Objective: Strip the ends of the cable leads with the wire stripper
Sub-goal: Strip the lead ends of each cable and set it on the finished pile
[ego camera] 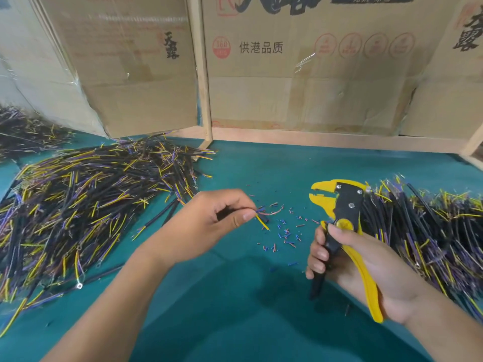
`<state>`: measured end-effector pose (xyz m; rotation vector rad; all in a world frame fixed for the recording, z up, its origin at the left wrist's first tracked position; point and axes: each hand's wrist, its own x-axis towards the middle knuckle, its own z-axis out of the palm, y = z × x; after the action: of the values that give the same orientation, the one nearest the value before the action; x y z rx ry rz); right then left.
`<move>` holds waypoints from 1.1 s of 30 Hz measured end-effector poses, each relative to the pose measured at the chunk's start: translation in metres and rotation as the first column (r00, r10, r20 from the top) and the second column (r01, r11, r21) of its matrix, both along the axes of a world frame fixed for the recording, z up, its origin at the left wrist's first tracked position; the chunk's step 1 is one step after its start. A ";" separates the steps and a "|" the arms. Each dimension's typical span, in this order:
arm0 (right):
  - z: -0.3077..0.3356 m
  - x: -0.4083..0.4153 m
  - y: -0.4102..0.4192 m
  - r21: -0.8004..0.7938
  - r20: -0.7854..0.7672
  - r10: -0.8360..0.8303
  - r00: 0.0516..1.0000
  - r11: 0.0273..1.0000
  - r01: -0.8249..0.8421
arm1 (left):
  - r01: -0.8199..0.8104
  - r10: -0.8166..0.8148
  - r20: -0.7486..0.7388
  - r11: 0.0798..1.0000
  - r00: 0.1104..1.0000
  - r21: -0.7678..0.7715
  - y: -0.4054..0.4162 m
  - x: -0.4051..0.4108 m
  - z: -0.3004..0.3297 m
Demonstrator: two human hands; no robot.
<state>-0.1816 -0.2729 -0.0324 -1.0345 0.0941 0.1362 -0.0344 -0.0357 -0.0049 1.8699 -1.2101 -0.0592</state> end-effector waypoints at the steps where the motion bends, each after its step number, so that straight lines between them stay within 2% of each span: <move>1: -0.002 0.000 0.000 0.003 -0.004 -0.001 1.000 1.000 0.001 | -0.001 0.001 0.004 1.000 1.000 0.003 0.000 0.000 0.000; 10: -0.011 0.005 -0.001 0.008 -0.061 0.011 0.998 1.000 -0.011 | -0.005 0.005 0.098 1.000 0.995 0.000 -0.005 -0.005 0.000; 17: -0.012 0.006 -0.002 0.024 -0.081 0.014 0.997 1.000 -0.013 | -0.010 0.013 0.056 0.998 0.998 -0.064 -0.016 -0.012 -0.006; 24: -0.008 0.006 0.001 0.077 -0.120 -0.024 0.992 0.996 0.033 | -0.141 0.096 -0.157 0.941 0.983 -0.307 -0.054 -0.032 0.017; 26: -0.008 0.005 0.001 0.099 -0.136 -0.016 0.991 0.995 0.030 | -0.197 0.106 -0.315 0.941 0.943 -0.274 -0.075 -0.035 0.031; 28: -0.009 0.006 0.000 0.099 -0.152 -0.013 0.988 0.995 0.028 | -0.185 0.021 -0.582 0.957 0.813 -0.224 -0.100 -0.038 0.045; 29: -0.009 0.006 0.000 0.094 -0.164 -0.015 0.986 0.995 0.031 | -0.164 -0.022 -0.669 0.963 0.743 -0.215 -0.114 -0.041 0.052; 31: -0.011 0.009 0.001 0.095 -0.190 -0.032 0.981 0.994 0.051 | -0.125 -0.044 -0.714 0.975 0.698 -0.182 -0.142 -0.047 0.063; 33: -0.011 0.012 0.002 0.128 -0.221 -0.044 0.974 0.989 0.074 | -0.049 -0.048 -0.698 0.992 0.714 -0.118 -0.172 -0.054 0.072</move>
<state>-0.1696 -0.2706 -0.0431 -0.8774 0.3111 0.1991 -0.0886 -0.2082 0.0669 1.5026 -0.6494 -0.6286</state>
